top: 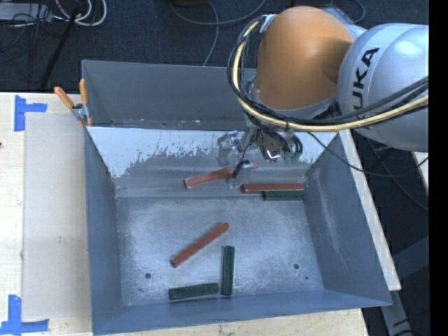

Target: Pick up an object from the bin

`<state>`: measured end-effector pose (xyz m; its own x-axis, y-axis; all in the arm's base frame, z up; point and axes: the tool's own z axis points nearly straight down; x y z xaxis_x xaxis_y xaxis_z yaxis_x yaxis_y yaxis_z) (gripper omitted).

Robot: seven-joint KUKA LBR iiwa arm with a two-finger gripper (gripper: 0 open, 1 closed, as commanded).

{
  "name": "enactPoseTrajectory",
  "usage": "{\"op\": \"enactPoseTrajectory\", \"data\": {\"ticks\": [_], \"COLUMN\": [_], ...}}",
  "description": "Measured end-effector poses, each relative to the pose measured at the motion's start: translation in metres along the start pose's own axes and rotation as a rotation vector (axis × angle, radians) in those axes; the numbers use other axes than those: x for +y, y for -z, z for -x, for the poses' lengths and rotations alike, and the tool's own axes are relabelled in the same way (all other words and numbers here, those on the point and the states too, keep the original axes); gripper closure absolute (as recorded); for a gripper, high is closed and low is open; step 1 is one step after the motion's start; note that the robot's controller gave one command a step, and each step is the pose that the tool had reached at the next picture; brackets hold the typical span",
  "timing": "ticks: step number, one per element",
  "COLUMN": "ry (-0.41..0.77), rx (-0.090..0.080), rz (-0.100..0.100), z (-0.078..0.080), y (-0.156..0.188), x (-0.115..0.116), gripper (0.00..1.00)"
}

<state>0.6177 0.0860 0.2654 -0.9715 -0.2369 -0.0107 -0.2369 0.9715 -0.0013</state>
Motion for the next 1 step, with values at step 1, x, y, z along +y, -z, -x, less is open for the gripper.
{"op": "enactPoseTrajectory", "data": {"ticks": [1], "ry": [0.099], "rx": [0.011], "rz": [0.003], "z": [-0.0124], "y": [-0.0085], "x": [0.0123], "gripper": [1.0]}}
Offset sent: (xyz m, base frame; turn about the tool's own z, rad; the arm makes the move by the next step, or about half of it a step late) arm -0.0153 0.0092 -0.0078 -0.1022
